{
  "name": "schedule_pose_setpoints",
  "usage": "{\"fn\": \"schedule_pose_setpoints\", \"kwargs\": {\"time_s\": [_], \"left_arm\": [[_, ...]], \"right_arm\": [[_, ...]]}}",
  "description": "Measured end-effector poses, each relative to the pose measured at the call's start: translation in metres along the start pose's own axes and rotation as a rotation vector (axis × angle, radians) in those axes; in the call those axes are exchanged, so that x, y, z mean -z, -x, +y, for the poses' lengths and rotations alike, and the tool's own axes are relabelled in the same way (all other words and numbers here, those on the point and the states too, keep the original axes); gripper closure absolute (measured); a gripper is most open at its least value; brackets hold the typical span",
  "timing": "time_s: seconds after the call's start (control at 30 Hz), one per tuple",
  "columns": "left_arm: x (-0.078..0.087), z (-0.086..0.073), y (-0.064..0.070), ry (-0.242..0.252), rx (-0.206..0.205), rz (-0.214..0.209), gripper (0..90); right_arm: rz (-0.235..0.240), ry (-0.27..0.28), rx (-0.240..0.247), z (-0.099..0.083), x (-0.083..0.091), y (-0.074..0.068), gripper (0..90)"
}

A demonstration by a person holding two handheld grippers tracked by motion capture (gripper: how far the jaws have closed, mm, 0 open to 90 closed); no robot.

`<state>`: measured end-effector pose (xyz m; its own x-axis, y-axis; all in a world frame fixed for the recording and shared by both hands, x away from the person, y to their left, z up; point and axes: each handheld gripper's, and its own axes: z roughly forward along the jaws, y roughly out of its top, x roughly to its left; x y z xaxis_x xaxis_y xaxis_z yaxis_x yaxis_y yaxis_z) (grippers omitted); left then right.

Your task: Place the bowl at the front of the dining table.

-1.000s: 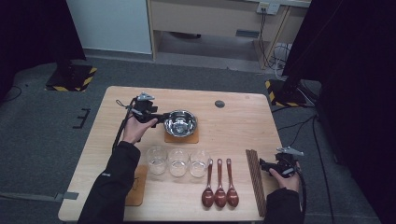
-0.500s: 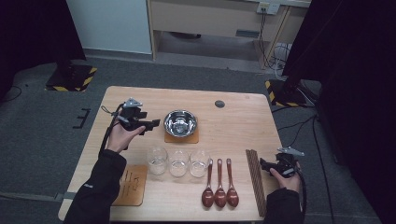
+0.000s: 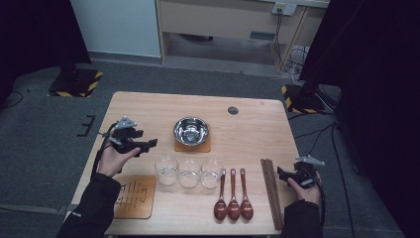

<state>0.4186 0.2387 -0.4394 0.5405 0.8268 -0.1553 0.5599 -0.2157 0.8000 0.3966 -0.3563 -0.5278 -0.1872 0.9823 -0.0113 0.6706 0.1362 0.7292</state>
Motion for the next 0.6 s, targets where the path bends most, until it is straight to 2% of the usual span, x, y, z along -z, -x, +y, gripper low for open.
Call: {"fn": "schedule_pose_setpoints", "kwargs": {"time_s": [0.2, 0.4, 0.6], "left_arm": [[0.010, -0.020, -0.009, -0.022, 0.018, 0.022, 25.1], [0.016, -0.042, -0.023, -0.047, 0.051, 0.070, 23.3], [0.016, -0.065, -0.038, -0.082, 0.080, 0.122, 20.5]], "right_arm": [[0.006, 0.032, 0.010, 0.007, 0.008, -0.005, 8.1], [0.015, 0.058, 0.019, 0.013, 0.015, -0.011, 8.3], [0.027, 0.082, 0.031, 0.019, 0.023, -0.018, 8.7]]}}
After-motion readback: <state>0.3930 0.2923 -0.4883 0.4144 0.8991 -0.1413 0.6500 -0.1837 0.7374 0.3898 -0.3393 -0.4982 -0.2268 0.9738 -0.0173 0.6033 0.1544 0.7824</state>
